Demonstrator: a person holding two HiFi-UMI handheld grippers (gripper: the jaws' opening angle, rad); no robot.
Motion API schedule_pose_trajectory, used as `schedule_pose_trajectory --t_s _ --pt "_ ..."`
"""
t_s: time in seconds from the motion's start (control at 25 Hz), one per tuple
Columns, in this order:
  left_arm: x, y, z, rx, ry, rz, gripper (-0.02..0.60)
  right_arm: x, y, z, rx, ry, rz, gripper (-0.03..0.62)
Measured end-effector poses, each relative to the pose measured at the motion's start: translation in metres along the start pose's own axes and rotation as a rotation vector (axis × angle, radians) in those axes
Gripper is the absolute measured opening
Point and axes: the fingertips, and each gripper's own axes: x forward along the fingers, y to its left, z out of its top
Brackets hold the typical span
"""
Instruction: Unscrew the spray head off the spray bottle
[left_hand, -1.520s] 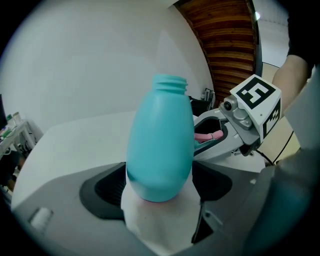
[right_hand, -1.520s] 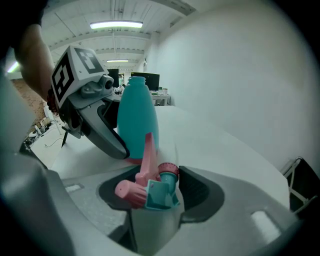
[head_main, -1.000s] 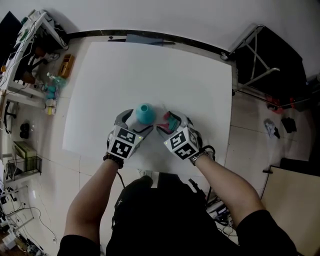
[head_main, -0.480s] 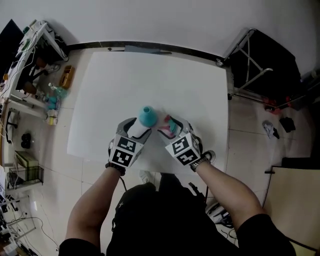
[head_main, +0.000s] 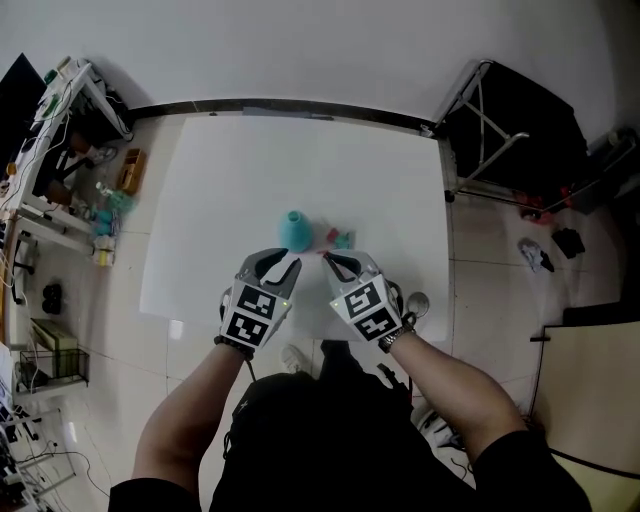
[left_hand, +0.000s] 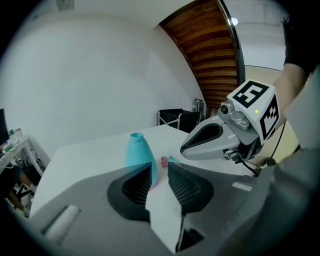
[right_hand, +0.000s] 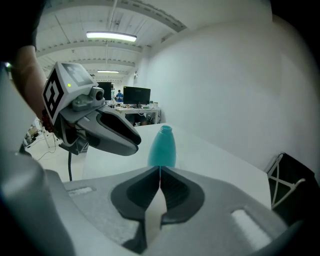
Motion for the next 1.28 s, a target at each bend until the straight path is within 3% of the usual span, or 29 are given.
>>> schedule_pose_trajectory --t_s 0.16,0.56,1.28 --pt "-0.013 -0.004 0.011 0.013 -0.021 0.009 0.017 -0.014 0.003 0.014 0.081 -0.023 -0.017 -0.008" --pt "-0.031 -0.027 0.029 0.011 -0.069 -0.044 0.017 -0.034 0.015 0.031 0.117 -0.058 -0.038 -0.009" --pt "-0.034 -0.035 0.038 0.017 -0.073 -0.043 0.017 -0.048 0.015 0.038 0.149 -0.096 -0.067 -0.009"
